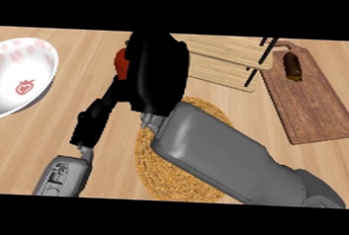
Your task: Pick the bell pepper from the placemat and place it in the tiered shelf
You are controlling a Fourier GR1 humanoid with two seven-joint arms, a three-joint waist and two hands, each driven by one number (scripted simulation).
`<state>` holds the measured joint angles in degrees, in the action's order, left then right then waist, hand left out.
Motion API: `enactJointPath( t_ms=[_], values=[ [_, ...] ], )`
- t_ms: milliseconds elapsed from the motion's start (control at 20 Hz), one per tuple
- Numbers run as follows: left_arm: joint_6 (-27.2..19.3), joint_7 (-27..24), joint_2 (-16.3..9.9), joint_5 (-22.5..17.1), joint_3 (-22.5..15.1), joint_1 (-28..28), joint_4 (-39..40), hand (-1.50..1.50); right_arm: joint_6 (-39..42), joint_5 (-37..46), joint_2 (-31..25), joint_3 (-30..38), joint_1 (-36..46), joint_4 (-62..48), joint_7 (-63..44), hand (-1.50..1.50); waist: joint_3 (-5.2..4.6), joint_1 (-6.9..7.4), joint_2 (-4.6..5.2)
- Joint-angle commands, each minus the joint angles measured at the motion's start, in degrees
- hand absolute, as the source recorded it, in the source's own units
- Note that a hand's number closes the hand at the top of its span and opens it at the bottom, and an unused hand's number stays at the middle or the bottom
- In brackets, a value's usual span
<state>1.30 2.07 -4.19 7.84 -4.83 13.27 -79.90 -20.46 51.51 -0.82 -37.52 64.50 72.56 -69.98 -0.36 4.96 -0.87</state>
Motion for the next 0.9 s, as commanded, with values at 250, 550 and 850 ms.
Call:
enactJointPath(
  t_ms=[250,550,850],
  values=[
    [-0.28,-0.47,-0.64,-0.06,1.05,-0.36,0.50,0.00,1.84,8.61,0.78,7.07,14.44,-9.25,-15.21,1.50,0.02,-1.31,-0.27],
    [-1.76,0.07,0.43,0.91,0.51,-0.30,0.35,0.00,4.65,10.75,0.78,11.91,21.11,-15.12,-15.23,1.50,0.11,-1.69,0.05],
    [-1.53,0.37,0.57,0.63,0.55,-0.06,0.14,0.00,6.41,14.33,0.78,17.13,28.28,-21.69,-15.23,1.50,0.13,-2.16,0.35]
  ],
)
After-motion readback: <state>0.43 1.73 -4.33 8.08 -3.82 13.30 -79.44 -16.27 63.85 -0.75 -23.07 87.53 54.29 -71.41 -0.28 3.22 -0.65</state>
